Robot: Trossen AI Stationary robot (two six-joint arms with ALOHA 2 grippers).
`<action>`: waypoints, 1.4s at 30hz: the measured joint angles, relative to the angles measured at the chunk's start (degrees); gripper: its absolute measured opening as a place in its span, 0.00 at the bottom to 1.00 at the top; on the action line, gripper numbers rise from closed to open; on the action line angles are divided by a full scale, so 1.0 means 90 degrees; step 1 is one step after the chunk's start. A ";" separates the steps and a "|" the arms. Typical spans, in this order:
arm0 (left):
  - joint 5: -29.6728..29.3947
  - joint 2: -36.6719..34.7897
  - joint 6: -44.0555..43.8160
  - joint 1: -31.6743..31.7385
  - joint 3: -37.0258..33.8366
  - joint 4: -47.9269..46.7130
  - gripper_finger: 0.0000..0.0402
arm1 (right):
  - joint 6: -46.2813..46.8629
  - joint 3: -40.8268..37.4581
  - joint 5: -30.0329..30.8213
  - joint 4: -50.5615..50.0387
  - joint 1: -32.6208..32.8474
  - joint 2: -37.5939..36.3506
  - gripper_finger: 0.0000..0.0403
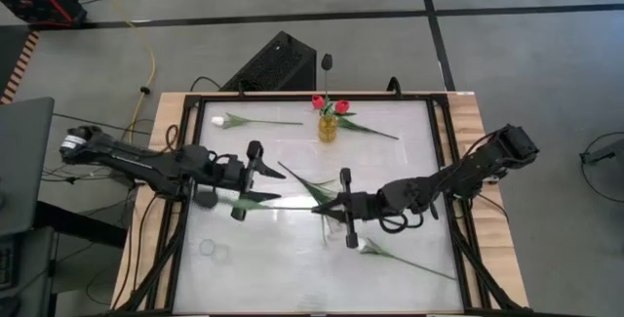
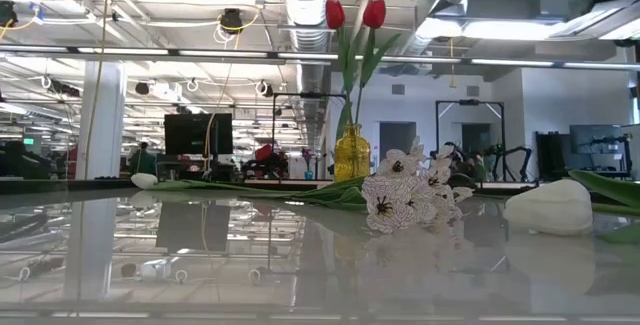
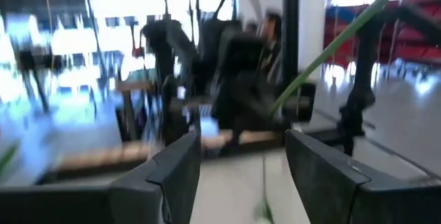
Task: Sort flowers into vase by color
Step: Put the black tulip into the yellow vase
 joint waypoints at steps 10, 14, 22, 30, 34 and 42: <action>0.0719 0.0556 0.0208 -0.0127 0.0000 0.2058 0.50 | 0.0136 0.0000 0.0064 0.0044 -0.0256 0.0005 0.06; 0.0759 0.0558 0.0212 -0.0148 0.0000 0.2328 0.50 | 0.0151 0.0000 0.0064 0.0028 -0.0295 0.0005 0.06; 0.0755 0.0558 0.0299 -0.0146 0.0000 0.2450 0.38 | 0.0415 0.0000 0.0083 -0.0009 -0.0358 0.0005 0.06; 0.0716 0.0558 0.0380 -0.0141 0.0000 0.2445 0.12 | 0.0640 -0.0005 0.0062 -0.0209 -0.0502 0.0007 0.06; 0.0720 0.0558 0.0234 -0.0023 0.0001 0.2419 0.02 | 0.0640 -0.0005 0.0059 -0.0259 -0.0502 0.0007 0.06; 0.0729 0.0487 -0.0513 0.0367 0.0066 0.1896 0.00 | 0.0591 -0.0007 0.0045 -0.0424 -0.0490 -0.0013 0.28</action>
